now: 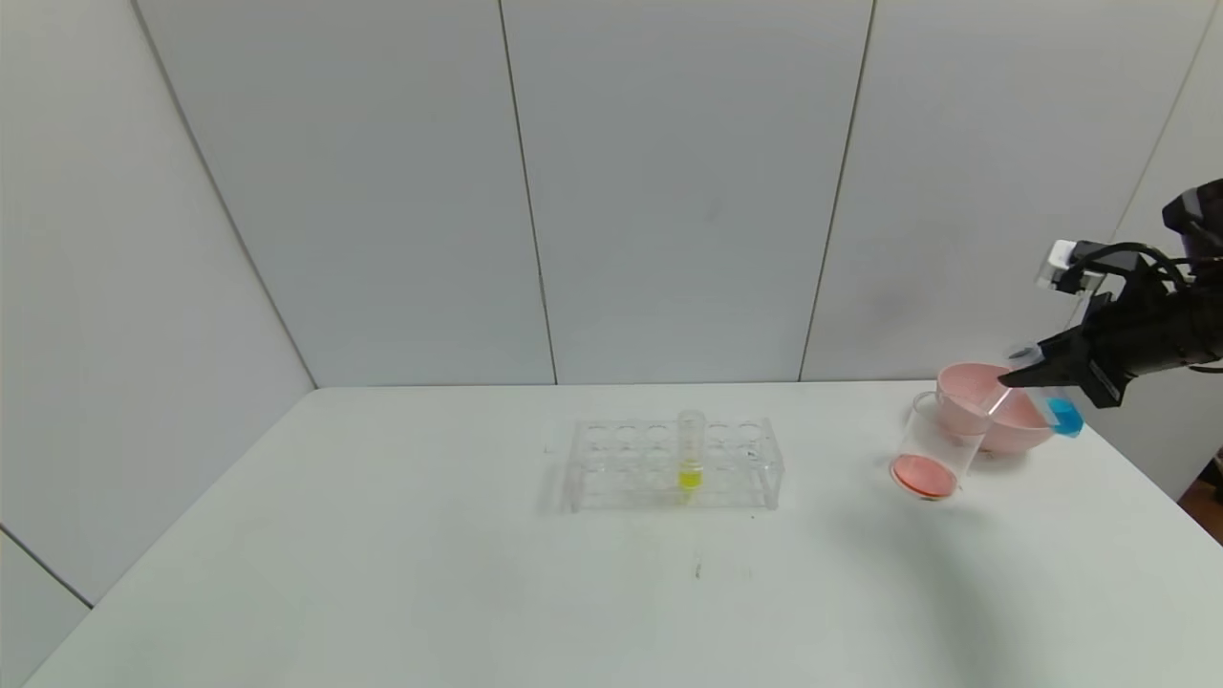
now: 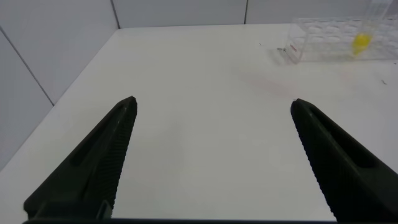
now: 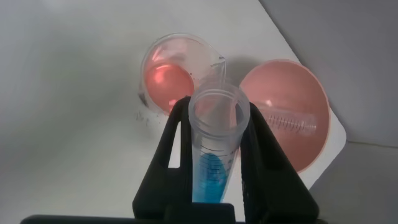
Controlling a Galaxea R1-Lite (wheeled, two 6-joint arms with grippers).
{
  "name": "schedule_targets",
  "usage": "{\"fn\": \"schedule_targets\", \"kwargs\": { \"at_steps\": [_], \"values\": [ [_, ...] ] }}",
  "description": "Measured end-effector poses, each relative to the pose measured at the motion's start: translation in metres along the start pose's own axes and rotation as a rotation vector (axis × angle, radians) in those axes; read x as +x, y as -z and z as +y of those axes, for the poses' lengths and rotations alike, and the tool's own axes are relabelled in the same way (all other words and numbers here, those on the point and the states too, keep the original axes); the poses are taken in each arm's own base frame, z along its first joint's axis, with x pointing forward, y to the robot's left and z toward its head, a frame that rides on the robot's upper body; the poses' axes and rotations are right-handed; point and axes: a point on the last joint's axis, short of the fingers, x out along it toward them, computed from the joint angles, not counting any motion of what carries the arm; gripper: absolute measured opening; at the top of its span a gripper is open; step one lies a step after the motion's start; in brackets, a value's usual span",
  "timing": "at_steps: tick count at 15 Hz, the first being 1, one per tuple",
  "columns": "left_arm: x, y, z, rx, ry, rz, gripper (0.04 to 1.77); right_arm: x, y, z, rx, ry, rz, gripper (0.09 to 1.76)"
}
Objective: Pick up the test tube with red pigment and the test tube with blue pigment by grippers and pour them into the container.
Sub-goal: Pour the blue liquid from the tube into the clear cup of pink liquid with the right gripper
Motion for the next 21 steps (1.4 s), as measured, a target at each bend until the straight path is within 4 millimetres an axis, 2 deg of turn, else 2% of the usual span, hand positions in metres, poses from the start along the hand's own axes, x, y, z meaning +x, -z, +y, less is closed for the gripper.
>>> {"fn": "schedule_targets", "kwargs": {
  "at_steps": [3, 6, 9, 14, 21],
  "values": [
    [0.0, 0.0, 0.0, 0.0, 0.0, 0.0, 1.76, 0.003, -0.011, -0.006, -0.043, -0.023, 0.109, 0.5],
    [0.0, 0.0, 0.0, 0.0, 0.0, 0.0, 1.76, 0.026, -0.014, -0.007, -0.089, -0.02, 0.182, 0.5],
    [0.0, 0.0, 0.0, 0.0, 0.0, 0.0, 1.76, 0.039, -0.013, -0.007, -0.133, -0.003, 0.242, 0.5],
    [0.0, 0.0, 0.0, 0.0, 0.0, 0.0, 1.76, 0.047, -0.018, -0.003, -0.214, 0.055, 0.358, 0.5],
    [0.0, 0.0, 0.0, 0.0, 0.0, 0.0, 1.76, 0.054, -0.032, 0.013, -0.301, 0.06, 0.449, 0.5]
  ]
}}
